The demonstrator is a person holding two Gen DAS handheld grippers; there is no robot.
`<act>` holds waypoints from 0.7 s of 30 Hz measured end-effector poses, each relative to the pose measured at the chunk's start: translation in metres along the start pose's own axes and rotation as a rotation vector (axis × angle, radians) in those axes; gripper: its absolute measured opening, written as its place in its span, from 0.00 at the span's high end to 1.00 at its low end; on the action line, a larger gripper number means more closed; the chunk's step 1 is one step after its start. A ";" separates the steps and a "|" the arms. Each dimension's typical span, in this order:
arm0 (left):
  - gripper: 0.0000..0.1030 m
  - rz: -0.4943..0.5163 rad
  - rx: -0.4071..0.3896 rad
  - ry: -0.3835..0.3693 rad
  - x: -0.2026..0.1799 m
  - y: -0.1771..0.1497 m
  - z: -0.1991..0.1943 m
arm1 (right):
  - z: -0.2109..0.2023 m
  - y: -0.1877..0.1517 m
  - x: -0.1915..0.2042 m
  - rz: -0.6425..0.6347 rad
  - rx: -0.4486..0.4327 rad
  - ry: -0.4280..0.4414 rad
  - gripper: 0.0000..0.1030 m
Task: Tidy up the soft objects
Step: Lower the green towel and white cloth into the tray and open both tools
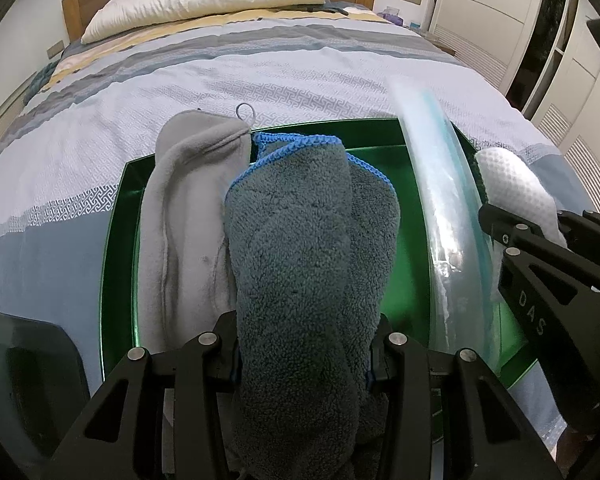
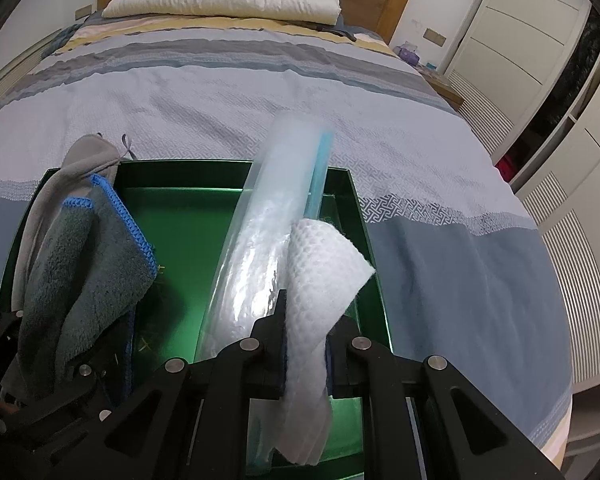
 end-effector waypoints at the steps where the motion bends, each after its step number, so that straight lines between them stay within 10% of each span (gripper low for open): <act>1: 0.65 0.000 -0.001 0.001 0.000 0.000 0.000 | 0.000 0.000 0.000 0.000 0.000 -0.001 0.88; 21: 0.64 -0.010 0.001 0.008 0.002 -0.001 -0.001 | 0.003 -0.001 -0.004 0.001 0.009 -0.008 0.87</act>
Point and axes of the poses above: each gripper's, at about its wrist camera, not at the fingertips, and z roughly the way its jaws point, x to its left, y to its top, the point moved 2 cm from there along z, roughly the way its jaws point, and after that the axes turned 8 degrees about -x, right-handed, at the moved point
